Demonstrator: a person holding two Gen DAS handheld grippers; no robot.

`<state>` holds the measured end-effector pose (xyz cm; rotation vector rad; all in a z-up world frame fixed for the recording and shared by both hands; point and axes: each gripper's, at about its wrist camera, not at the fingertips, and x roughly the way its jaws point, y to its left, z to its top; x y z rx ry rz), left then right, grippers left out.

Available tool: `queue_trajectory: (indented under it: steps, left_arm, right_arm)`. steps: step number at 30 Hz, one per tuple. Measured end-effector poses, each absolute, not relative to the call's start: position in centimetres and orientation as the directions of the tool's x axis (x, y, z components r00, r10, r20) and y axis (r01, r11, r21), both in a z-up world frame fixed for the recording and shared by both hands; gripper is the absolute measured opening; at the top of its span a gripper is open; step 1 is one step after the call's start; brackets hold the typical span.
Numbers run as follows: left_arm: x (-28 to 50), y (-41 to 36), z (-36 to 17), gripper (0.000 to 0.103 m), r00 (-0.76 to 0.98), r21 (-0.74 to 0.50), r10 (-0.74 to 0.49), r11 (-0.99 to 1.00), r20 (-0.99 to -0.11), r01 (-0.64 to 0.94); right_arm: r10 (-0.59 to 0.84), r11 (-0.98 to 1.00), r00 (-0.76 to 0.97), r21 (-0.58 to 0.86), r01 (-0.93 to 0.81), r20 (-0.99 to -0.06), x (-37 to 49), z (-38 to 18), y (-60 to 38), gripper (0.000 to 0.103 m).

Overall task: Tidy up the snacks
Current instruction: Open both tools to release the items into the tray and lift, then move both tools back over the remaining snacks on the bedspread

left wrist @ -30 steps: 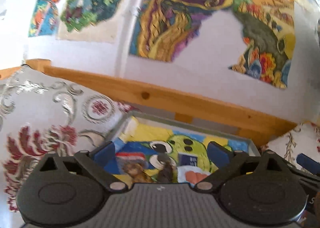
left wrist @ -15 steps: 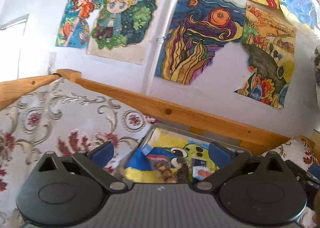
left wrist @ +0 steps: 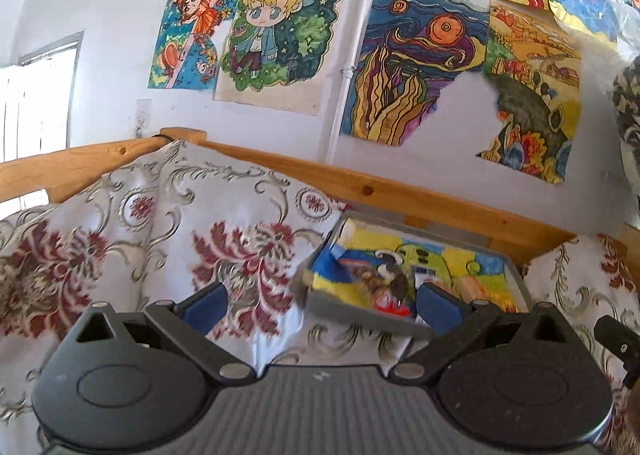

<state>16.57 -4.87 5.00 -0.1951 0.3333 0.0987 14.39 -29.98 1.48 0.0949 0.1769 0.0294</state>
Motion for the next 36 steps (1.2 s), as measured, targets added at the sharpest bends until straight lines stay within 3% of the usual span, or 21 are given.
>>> queue_trajectory:
  steps: [10, 20, 36]
  left_arm:
    - [12.7, -5.1, 2.6, 0.102, 0.914, -0.088, 0.053, 0.991, -0.402, -0.096]
    - [11.8, -4.5, -1.3, 0.102, 0.845, -0.063, 0.021, 0.996, -0.534, -0.065]
    - [13.2, -3.3, -5.3, 0.102, 0.762, -0.003, 0.053, 0.997, -0.646, -0.072]
  right_arm:
    - [0.065, 0.992, 0.956, 0.122, -0.031, -0.287, 10.3, -1.3, -29.6, 0.102]
    - [0.058, 0.997, 0.876, 0.064, -0.031, -0.480, 10.0, -4.1, -28.4, 0.102]
    - [0.094, 0.995, 0.786, 0.044, -0.085, -0.611, 12.1, -6.4, -26.8, 0.102]
